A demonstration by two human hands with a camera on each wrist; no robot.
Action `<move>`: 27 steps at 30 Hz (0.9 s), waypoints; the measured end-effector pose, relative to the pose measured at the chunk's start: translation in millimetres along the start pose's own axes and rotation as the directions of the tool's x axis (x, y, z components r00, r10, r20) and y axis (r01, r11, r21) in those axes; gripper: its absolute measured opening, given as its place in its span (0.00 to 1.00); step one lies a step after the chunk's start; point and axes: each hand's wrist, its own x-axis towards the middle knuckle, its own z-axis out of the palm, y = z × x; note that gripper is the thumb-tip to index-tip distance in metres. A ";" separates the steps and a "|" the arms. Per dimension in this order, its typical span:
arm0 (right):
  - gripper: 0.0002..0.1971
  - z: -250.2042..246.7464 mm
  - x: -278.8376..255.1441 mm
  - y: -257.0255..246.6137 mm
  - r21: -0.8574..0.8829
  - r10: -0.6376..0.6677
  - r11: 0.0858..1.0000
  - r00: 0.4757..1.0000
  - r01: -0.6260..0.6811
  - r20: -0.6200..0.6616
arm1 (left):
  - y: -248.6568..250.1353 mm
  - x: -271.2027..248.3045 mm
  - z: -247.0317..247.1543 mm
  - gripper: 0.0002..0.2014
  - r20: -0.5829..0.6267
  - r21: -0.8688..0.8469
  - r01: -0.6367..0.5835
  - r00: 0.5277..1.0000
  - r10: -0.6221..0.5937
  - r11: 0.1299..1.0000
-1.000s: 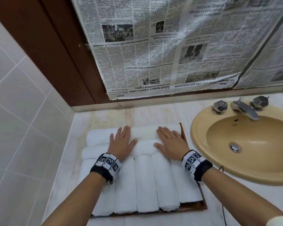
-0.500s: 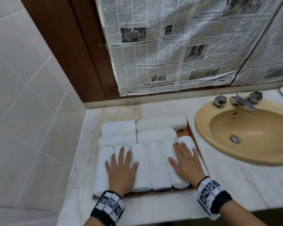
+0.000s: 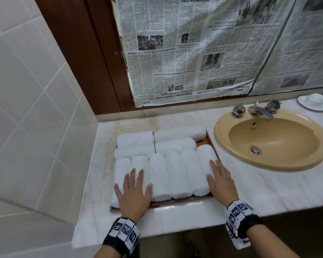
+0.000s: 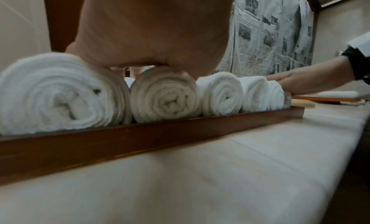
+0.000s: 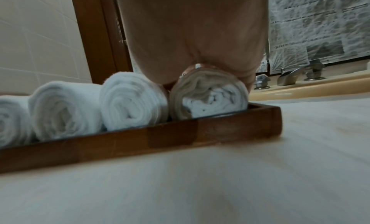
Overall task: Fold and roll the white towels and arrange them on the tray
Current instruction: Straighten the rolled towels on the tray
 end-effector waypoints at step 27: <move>0.35 -7.3 -14.4 71.3 0.268 0.060 0.959 0.990 -0.093 0.129 | -52.3 -43.8 -14.8 0.27 0.026 -0.448 0.441 0.876 -0.482 0.778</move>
